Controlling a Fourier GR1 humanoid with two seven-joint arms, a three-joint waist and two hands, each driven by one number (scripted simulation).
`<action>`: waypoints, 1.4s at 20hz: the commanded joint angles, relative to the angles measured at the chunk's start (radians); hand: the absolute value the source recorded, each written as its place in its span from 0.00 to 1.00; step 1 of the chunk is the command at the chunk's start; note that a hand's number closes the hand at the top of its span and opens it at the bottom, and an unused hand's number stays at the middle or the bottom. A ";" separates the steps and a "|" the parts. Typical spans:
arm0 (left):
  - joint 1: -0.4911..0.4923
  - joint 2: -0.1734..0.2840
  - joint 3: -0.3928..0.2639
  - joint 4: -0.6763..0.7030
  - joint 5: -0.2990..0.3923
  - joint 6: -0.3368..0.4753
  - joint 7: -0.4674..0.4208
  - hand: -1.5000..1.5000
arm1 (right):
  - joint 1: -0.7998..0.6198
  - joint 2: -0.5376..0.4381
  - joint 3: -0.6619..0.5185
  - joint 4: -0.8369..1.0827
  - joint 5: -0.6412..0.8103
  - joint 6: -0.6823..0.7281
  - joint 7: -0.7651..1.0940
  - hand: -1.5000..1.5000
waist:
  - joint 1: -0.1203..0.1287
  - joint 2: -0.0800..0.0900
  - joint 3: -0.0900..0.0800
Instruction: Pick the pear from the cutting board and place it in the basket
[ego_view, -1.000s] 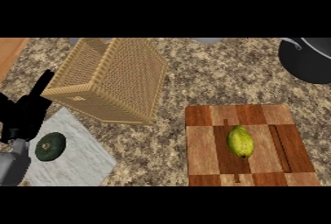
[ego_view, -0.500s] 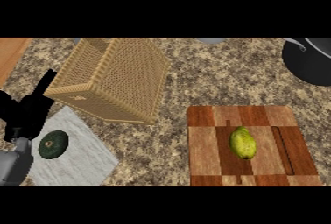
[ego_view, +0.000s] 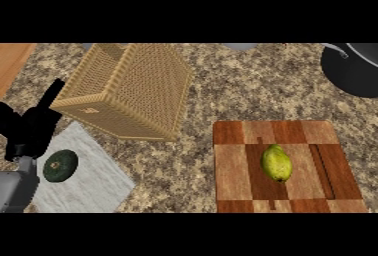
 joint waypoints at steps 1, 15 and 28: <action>-0.024 -0.030 -0.016 0.013 -0.016 0.009 0.048 0.50 | 0.064 0.067 -0.045 0.030 0.038 0.042 -0.164 0.00 | -0.012 0.003 -0.004; 0.050 -0.068 0.008 0.012 -0.065 -0.060 -0.016 0.50 | 0.057 0.418 0.068 -0.116 0.222 -0.277 -0.214 0.00 | 0.001 0.004 -0.005; 0.023 -0.108 0.051 -0.006 -0.112 -0.070 0.043 0.50 | -0.033 0.565 0.188 -0.134 0.308 -0.384 -0.092 0.00 | -0.001 0.004 -0.005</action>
